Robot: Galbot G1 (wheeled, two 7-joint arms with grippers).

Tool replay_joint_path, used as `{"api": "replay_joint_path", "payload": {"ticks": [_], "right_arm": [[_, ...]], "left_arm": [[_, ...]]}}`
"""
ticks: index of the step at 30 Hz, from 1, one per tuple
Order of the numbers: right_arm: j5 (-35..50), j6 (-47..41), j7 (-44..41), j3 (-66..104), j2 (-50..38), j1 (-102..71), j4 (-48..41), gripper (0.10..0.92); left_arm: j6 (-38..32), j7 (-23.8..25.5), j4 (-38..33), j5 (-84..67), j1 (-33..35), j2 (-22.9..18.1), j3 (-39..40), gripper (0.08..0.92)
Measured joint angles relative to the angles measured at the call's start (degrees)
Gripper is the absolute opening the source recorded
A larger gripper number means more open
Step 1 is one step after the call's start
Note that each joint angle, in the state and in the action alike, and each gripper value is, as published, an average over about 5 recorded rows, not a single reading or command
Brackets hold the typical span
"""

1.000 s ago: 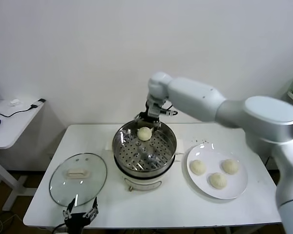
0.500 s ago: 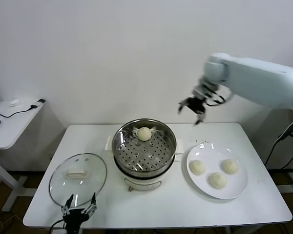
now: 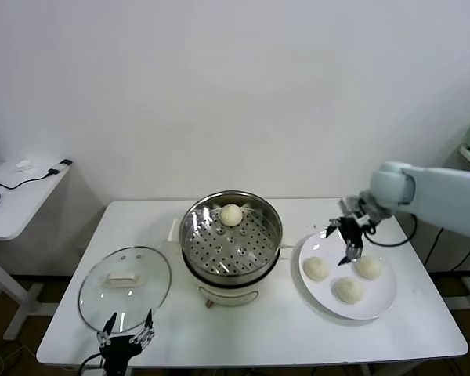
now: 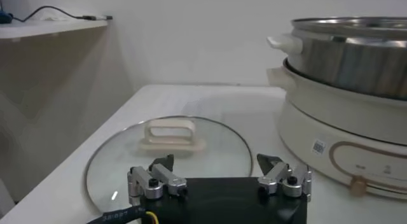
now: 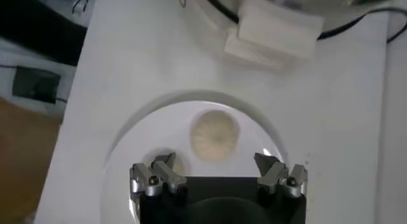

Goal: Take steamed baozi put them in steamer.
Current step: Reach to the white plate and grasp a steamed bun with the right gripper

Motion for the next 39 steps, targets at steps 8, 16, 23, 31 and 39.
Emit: {"api": "replay_joint_path", "payload": {"ticks": [8, 16, 23, 31, 39], "right_arm": [[-0.2, -6.8, 4.9, 5.3, 0.5, -8.2, -1.5, 0.823], [-0.9, -9.7, 7.1, 9.7, 2.7, -13.7, -4.9, 0.823], [-1.6, -10.9, 8.1, 12.0, 4.1, -16.8, -7.0, 0.823], [-1.7, -11.5, 8.2, 13.8, 5.3, -19.0, -8.5, 0.806], [-2.4, -11.5, 7.5, 14.7, 5.2, -19.7, -8.6, 0.676]], "left_arm": [[-0.3, 0.0, 0.0, 0.4, 0.6, -0.2, 0.1, 0.823], [-0.7, 0.0, 0.4, 0.7, 0.6, -0.2, 0.2, 0.823], [-0.8, 0.0, 0.7, 0.8, 0.6, -0.2, 0.1, 0.823], [-0.8, -0.1, 0.8, 1.0, 0.7, -0.4, 0.2, 0.823], [-0.7, -0.3, 0.8, 1.2, 0.9, -0.6, 0.3, 0.823]]}}
